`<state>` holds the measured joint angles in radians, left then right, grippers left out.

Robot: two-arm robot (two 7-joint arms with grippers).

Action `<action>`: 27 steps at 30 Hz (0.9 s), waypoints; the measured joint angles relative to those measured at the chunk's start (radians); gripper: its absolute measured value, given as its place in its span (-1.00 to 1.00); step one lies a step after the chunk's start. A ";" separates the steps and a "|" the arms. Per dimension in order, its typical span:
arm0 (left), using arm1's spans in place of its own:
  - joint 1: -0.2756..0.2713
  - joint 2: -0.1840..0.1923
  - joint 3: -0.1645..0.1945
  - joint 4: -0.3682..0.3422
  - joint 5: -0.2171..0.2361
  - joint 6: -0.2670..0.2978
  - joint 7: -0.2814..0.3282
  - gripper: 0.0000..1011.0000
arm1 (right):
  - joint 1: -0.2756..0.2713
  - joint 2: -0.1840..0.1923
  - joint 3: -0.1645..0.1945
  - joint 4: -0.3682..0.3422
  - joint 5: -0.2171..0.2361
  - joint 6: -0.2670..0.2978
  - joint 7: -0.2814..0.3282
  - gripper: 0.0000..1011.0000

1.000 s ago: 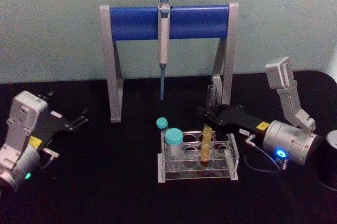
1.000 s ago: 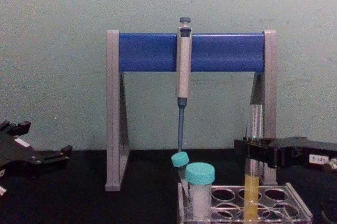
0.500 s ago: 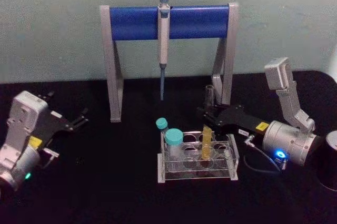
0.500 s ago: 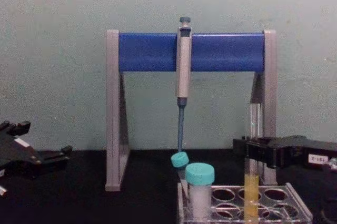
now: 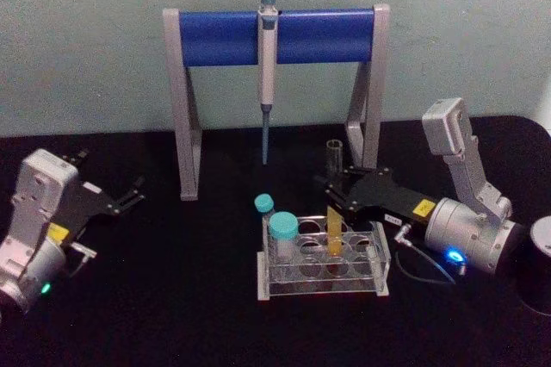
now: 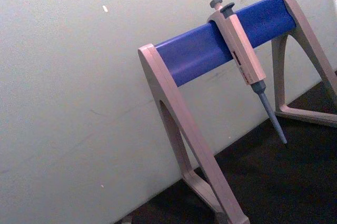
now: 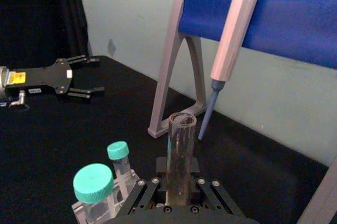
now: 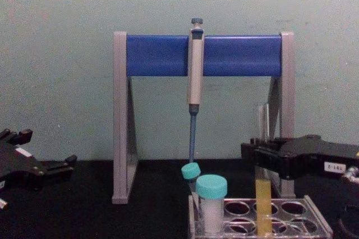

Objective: Pick up the test tube from the test tube rack, shake it, then place it back into the test tube rack.

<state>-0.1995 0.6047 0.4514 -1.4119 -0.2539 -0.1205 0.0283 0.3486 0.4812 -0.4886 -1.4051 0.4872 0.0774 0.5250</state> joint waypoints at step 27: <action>0.000 0.000 0.000 0.000 0.000 0.000 0.000 1.00 | -0.021 0.005 0.065 -0.119 -0.032 -0.065 -0.017 -0.54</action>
<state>-0.1996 0.6047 0.4514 -1.4120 -0.2539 -0.1206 0.0283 0.3281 0.4860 -0.4239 -1.5245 0.4552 0.0127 0.5077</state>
